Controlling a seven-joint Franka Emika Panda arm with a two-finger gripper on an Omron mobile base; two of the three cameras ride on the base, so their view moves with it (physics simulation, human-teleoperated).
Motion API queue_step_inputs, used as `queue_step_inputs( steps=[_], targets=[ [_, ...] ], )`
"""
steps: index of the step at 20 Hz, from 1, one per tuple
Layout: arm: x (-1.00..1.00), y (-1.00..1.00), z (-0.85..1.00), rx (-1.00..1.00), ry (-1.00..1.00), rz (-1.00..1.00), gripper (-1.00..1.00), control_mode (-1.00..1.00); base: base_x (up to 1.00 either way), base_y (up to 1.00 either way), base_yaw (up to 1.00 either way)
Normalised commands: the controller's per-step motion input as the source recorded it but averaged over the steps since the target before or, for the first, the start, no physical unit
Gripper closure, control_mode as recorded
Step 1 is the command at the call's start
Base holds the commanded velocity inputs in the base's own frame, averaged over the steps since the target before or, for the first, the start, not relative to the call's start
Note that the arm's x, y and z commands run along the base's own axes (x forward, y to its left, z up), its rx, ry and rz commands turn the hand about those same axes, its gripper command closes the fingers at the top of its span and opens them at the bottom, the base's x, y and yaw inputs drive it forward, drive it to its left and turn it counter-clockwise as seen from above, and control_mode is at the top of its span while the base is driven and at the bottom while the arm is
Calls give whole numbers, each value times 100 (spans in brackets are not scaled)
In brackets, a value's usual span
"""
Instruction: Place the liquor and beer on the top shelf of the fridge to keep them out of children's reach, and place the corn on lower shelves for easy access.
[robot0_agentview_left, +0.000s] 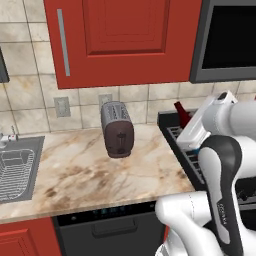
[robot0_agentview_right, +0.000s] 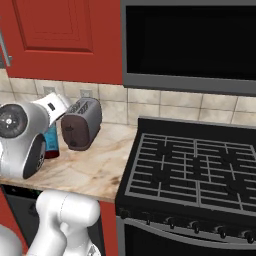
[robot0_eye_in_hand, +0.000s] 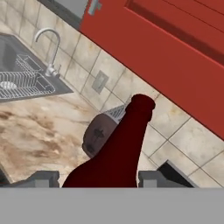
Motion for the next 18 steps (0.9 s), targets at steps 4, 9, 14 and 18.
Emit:
queue_step_inputs(
  steps=[4,9,14,18],
  targets=[
    [0,14,0,-11,5,0,100,-100,0,0,0],
    [-1,0,5,-6,4,0,100,-100,0,0,0],
    [-30,0,18,-7,1,0,100,-100,0,0,0],
    [-43,0,10,-10,0,0,100,-100,0,0,0]
  ],
)
